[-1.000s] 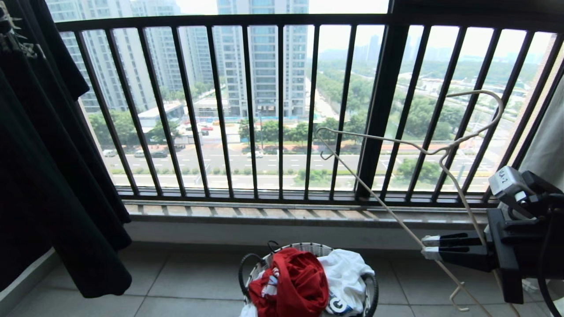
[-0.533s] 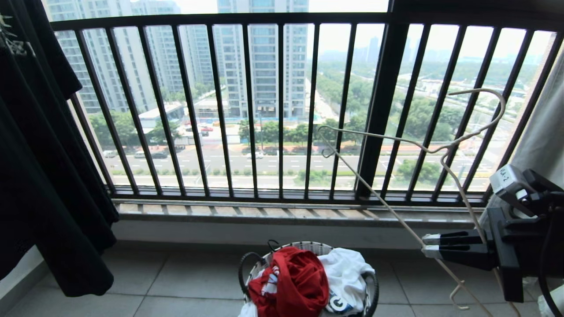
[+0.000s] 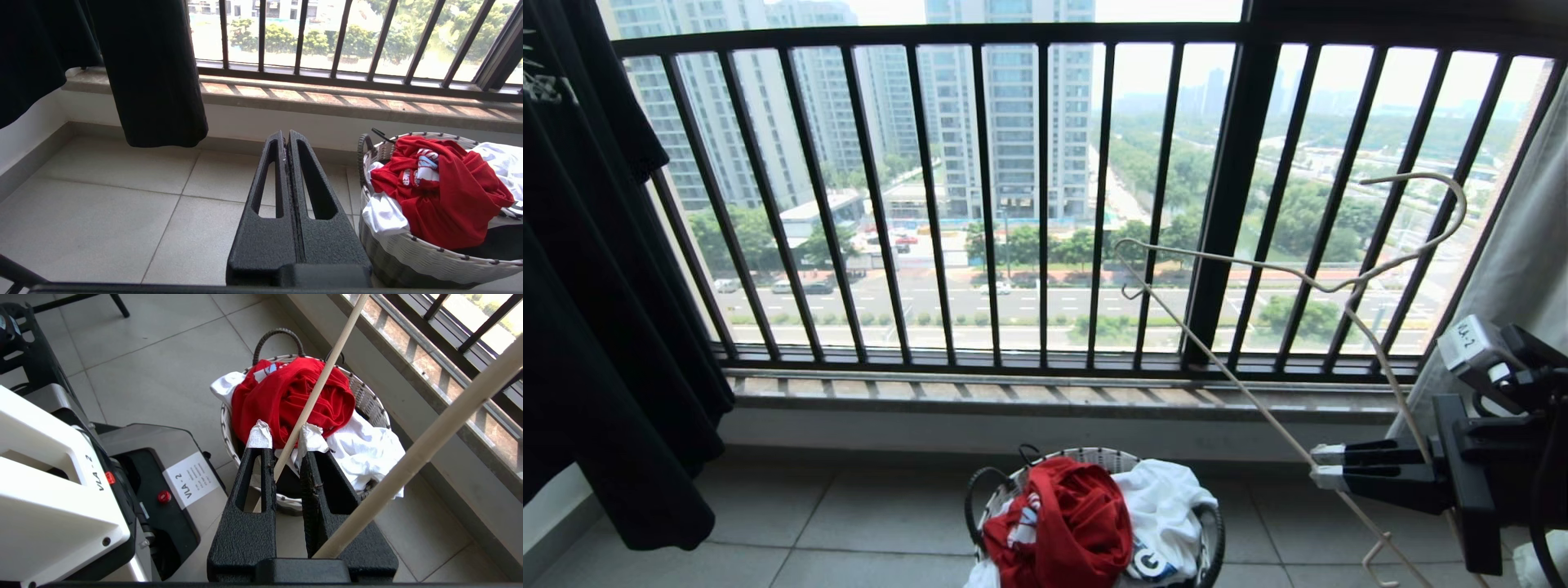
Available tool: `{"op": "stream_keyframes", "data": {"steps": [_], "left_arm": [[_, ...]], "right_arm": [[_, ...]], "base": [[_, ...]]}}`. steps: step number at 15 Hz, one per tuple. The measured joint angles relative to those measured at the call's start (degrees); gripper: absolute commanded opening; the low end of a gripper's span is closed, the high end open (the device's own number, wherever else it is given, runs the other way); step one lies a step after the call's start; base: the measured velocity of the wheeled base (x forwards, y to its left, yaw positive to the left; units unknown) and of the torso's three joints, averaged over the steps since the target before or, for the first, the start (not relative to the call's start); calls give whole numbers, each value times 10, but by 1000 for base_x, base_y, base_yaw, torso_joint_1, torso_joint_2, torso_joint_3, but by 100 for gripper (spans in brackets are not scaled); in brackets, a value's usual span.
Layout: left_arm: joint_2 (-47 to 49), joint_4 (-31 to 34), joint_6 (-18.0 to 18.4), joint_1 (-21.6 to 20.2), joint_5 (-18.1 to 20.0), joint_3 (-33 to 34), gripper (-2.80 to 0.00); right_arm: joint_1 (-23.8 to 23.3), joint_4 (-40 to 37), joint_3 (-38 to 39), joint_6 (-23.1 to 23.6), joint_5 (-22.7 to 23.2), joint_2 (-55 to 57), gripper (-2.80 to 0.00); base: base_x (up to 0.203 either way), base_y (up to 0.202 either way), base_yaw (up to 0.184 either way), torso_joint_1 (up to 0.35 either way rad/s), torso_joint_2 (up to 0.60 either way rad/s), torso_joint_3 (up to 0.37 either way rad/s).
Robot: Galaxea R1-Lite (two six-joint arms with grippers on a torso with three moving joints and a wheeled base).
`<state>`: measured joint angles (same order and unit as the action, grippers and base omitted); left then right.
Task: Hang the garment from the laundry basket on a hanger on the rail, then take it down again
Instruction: Pick up clothes from the basket
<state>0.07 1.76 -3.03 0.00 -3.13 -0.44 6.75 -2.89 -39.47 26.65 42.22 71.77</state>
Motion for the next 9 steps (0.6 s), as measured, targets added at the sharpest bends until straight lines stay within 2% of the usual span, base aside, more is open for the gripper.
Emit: {"op": "stream_keyframes", "data": {"steps": [9], "left_arm": [[0,0,0,0,0,0,-280]], "right_arm": [[0,20,1,2,-1,-2,-280]], "base": [[0,0,0,0,0,0]]}}
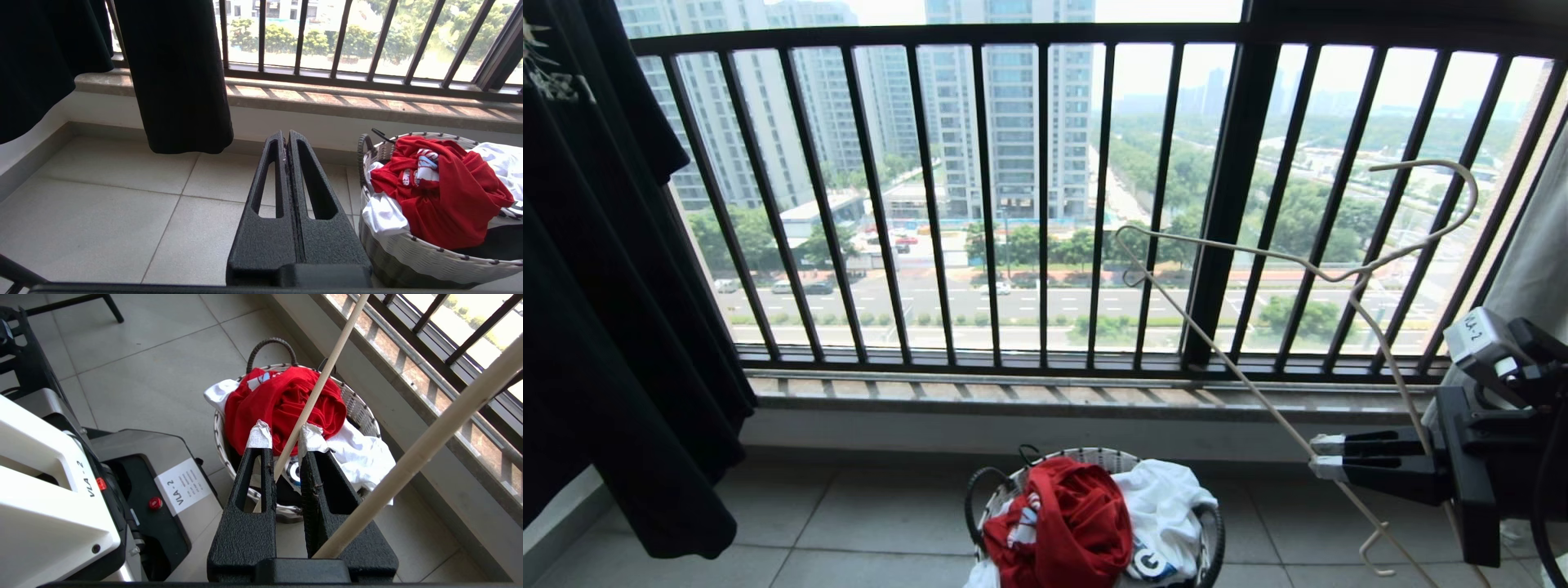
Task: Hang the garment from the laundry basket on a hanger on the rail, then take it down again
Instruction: Pick up clothes from the basket
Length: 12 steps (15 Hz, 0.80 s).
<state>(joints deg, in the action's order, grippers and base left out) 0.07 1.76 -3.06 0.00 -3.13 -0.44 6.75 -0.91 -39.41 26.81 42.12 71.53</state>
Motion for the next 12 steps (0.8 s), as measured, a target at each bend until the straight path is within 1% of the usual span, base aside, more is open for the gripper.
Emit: {"op": "stream_keyframes", "data": {"steps": [9,12], "left_arm": [[0,0,0,0,0,0,-280],[0,0,0,0,0,0,-280]], "right_arm": [[-5,1,1,0,-1,-10,-280],[-19,7,-3,0,-1,-10,-280]], "base": [[0,0,0,0,0,0],[0,0,0,0,0,0]]}}
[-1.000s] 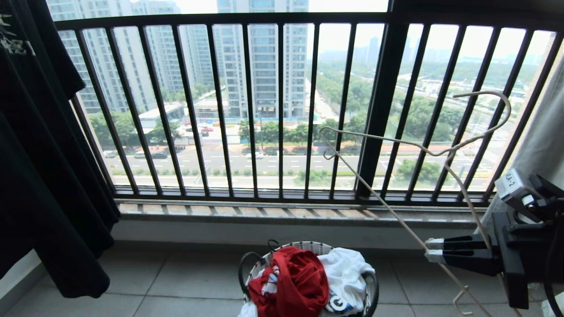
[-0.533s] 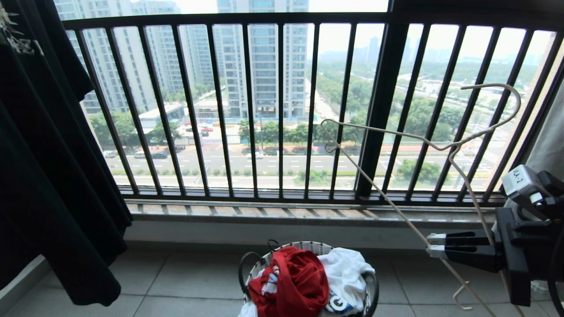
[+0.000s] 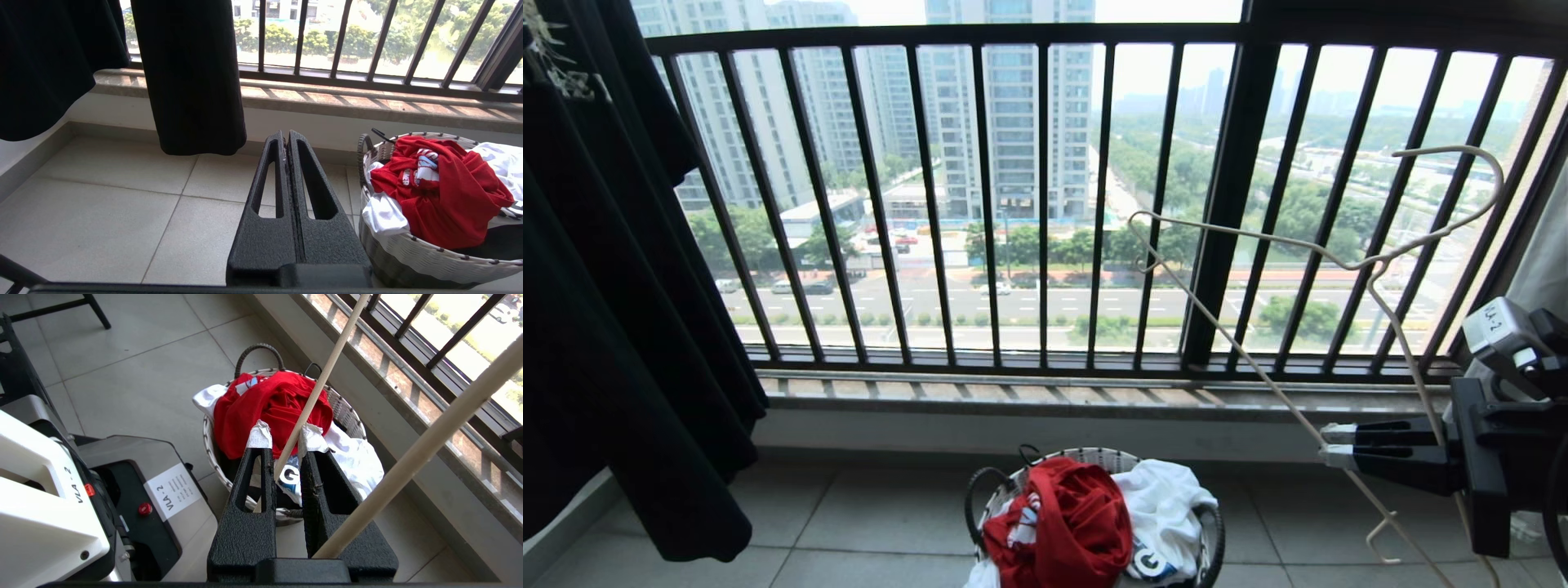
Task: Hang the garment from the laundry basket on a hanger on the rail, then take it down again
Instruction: Pick up clothes from the basket
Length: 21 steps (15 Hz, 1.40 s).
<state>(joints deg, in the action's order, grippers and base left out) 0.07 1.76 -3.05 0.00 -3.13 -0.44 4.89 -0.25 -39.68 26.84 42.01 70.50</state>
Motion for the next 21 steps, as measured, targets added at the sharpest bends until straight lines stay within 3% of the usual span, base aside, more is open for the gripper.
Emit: {"op": "stream_keyframes", "data": {"steps": [21], "left_arm": [[1,1,-24,-1,-1,-2,-280]], "right_arm": [[-7,3,2,2,0,1,-280]], "base": [[0,0,0,0,0,0]]}}
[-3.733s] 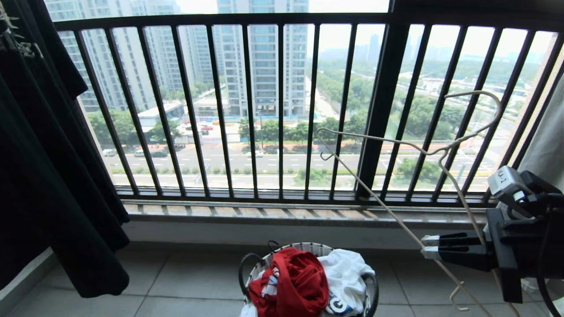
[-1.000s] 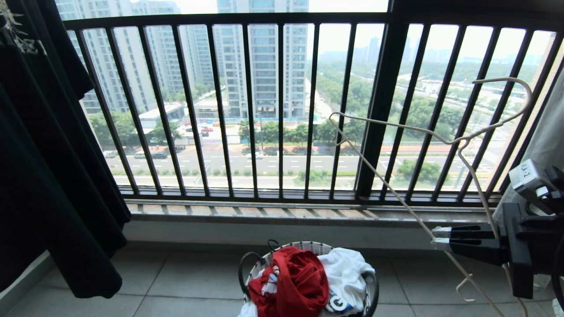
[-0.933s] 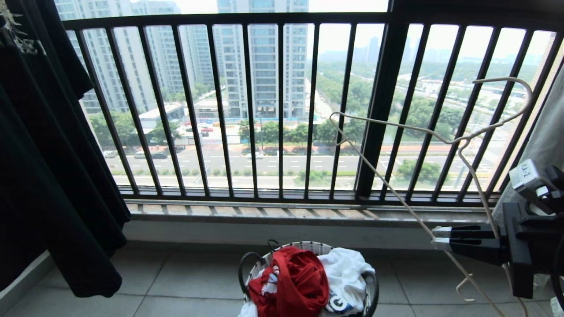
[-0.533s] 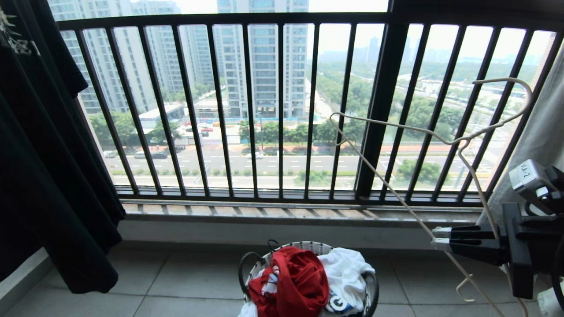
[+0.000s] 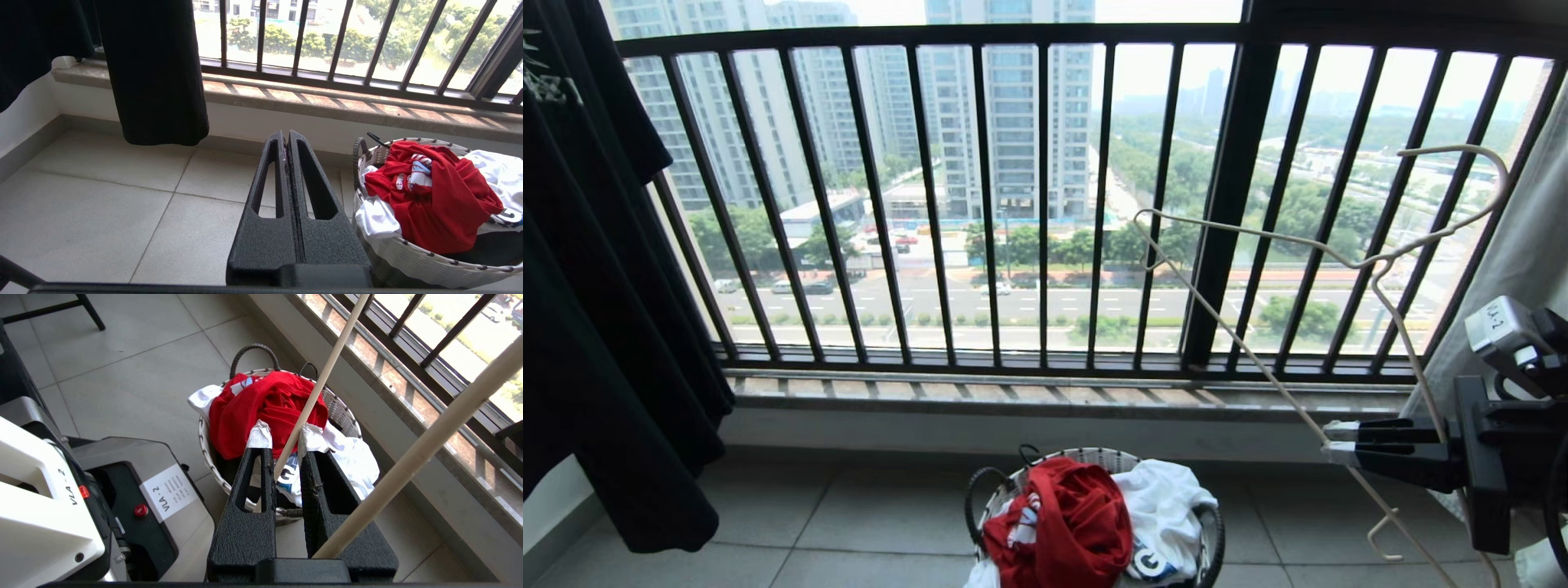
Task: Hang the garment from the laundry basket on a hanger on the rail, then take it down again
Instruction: Pick up clothes from the basket
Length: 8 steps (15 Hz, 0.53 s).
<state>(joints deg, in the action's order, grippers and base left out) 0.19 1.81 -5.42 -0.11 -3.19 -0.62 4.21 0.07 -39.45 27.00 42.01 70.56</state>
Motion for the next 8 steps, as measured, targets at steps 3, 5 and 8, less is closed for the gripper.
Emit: {"op": "stream_keyframes", "data": {"steps": [3,5,8], "left_arm": [[3,0,3,0,0,0,-280],[7,10,-3,0,0,-15,-280],[52,3,-29,0,1,-75,-280]], "right_arm": [[0,0,0,0,0,2,-280],[0,0,0,0,0,2,-280],[0,0,0,0,-1,4,-280]], "base": [[0,0,0,0,0,0],[0,0,0,0,0,0],[0,0,0,0,0,0]]}}
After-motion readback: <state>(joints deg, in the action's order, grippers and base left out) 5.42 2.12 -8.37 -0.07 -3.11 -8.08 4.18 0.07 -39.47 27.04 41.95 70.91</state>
